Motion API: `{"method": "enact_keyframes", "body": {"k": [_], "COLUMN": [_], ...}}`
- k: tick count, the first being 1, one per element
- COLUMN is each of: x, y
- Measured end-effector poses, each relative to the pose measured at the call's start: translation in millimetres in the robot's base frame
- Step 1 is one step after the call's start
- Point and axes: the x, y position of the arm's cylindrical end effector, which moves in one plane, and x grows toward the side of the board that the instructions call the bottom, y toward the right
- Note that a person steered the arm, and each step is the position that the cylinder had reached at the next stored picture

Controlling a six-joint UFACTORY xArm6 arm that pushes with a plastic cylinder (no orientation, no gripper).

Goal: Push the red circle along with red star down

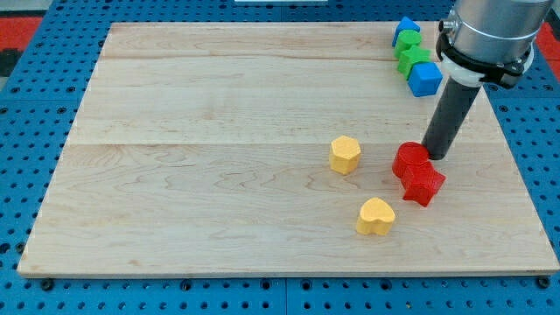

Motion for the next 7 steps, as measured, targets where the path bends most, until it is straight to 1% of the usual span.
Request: {"method": "enact_keyframes", "body": {"k": [1, 3, 4, 5, 6, 7], "x": [-27.8, -20.3, -20.3, -14.4, 4.8, 4.7], "y": [4.6, -5.7, -36.4, -49.1, -17.2, -17.4]}}
